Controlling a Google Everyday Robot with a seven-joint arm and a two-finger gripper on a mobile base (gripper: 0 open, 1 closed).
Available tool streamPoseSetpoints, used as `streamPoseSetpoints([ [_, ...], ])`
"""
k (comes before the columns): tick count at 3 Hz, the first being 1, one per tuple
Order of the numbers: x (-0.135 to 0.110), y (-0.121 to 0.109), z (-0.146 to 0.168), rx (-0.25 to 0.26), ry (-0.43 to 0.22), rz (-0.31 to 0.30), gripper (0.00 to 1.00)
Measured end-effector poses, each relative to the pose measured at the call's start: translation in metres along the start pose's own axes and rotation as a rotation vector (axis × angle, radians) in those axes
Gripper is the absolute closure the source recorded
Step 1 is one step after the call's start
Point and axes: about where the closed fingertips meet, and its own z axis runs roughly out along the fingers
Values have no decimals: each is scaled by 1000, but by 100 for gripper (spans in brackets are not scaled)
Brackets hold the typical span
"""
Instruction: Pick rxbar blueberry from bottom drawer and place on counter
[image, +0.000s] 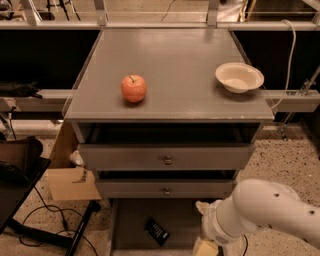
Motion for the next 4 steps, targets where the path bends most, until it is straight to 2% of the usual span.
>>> streamPoseSetpoints([
  [1,16,-27,62,11,-71,74,0],
  [2,19,-31,83,10,-104,103,0],
  [3,19,-31,83,10,-104,103,0],
  [4,27,-40,108,14,-130,108,0],
])
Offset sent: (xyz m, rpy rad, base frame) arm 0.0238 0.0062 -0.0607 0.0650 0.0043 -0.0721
